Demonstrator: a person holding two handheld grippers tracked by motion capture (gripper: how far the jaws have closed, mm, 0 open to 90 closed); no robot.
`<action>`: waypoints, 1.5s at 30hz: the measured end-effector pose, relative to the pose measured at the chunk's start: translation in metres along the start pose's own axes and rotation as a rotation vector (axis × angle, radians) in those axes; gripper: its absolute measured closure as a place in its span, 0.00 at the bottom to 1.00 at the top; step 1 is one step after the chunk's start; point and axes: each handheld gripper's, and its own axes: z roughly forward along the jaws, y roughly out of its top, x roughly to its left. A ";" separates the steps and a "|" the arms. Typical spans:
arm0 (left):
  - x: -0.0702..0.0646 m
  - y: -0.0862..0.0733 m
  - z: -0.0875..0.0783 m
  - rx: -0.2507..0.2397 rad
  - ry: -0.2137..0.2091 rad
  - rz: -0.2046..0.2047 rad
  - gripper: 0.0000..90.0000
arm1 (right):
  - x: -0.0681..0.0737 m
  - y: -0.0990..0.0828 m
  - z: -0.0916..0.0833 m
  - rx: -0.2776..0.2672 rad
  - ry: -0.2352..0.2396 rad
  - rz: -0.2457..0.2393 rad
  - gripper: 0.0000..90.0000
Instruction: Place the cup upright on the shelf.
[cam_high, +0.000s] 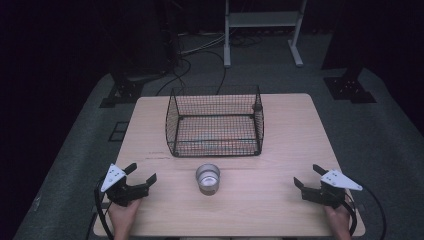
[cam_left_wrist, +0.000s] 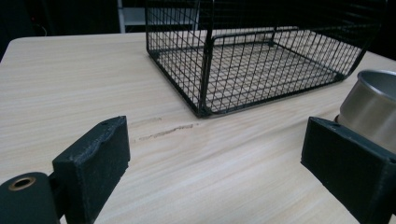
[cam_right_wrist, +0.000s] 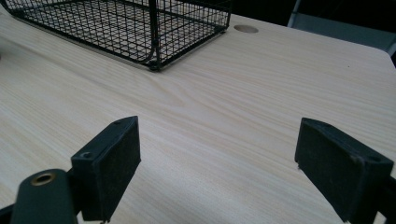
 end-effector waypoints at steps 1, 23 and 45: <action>0.000 0.001 0.000 -0.001 0.000 0.003 0.08 | 0.000 0.000 0.000 0.000 0.000 0.000 0.15; -0.016 0.007 0.002 -0.022 -0.045 0.026 0.08 | 0.000 0.000 0.000 -0.001 -0.001 -0.003 0.15; -0.039 0.014 0.014 -0.001 -0.147 0.101 0.05 | 0.000 0.000 0.000 -0.001 0.001 -0.002 0.15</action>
